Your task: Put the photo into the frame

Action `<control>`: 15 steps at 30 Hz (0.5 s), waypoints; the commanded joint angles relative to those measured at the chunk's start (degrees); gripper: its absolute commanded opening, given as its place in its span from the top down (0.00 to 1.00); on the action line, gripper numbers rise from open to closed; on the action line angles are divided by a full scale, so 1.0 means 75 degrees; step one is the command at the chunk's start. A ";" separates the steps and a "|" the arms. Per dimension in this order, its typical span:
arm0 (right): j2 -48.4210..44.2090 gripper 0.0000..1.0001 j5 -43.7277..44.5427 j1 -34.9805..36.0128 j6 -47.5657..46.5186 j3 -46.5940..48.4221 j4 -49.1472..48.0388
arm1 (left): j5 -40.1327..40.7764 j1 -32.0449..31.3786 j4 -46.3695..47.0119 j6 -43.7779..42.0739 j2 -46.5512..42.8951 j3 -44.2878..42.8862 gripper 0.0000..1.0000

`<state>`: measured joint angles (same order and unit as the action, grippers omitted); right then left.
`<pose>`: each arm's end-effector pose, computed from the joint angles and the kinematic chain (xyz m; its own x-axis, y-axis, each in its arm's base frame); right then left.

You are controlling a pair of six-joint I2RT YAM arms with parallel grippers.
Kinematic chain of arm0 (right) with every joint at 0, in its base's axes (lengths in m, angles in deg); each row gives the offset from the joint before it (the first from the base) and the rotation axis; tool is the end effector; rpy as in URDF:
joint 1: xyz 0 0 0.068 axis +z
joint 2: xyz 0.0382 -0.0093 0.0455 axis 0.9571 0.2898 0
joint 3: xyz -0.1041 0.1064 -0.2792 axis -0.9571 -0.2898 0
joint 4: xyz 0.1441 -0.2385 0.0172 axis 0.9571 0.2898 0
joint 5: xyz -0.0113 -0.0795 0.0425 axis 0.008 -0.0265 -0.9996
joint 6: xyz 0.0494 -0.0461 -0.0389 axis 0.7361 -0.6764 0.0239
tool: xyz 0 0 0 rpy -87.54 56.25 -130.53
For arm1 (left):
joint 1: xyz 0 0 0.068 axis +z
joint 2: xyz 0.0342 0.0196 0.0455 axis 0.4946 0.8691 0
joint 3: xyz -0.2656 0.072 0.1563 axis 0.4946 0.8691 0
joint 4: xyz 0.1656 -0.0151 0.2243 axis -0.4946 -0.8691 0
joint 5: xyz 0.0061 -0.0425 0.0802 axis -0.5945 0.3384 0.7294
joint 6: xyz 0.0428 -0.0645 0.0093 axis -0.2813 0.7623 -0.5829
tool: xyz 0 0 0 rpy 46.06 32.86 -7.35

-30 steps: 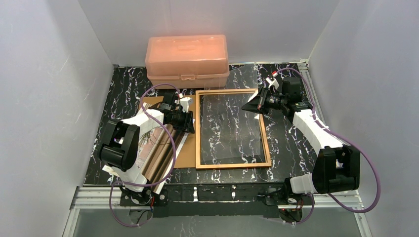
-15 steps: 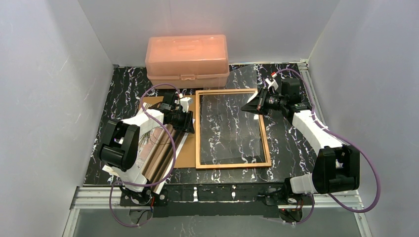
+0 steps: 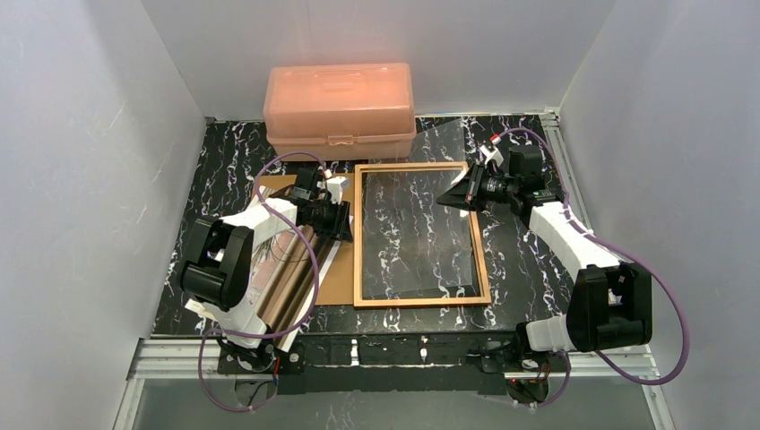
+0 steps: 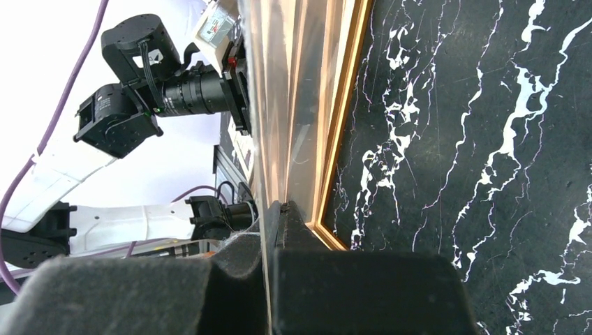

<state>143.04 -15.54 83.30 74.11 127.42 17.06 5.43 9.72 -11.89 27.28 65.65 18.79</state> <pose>0.3116 0.1046 0.2978 -0.8630 0.3095 -0.3993 -0.2143 0.4916 0.8440 0.3386 -0.1539 0.1846 -0.8006 0.2017 -0.5642 0.4820 0.7761 -0.4066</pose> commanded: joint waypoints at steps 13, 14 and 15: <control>0.0207 0.99 -0.0388 0.0070 -0.0717 0.0280 0.0248 | -0.0116 0.0042 -0.0069 -0.0133 -0.0065 0.0039 0.63; 0.0241 0.99 -0.0408 0.0068 -0.0784 0.0318 0.0306 | -0.0124 0.0038 -0.0086 -0.0135 -0.0058 0.0029 0.63; 0.0275 0.99 -0.0427 0.0065 -0.0894 0.0368 0.0422 | -0.0125 0.0041 -0.0099 -0.0140 -0.0052 0.0027 0.64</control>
<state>144.68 -15.72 83.35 69.93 127.45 18.33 5.43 9.72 -11.91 27.07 65.65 18.79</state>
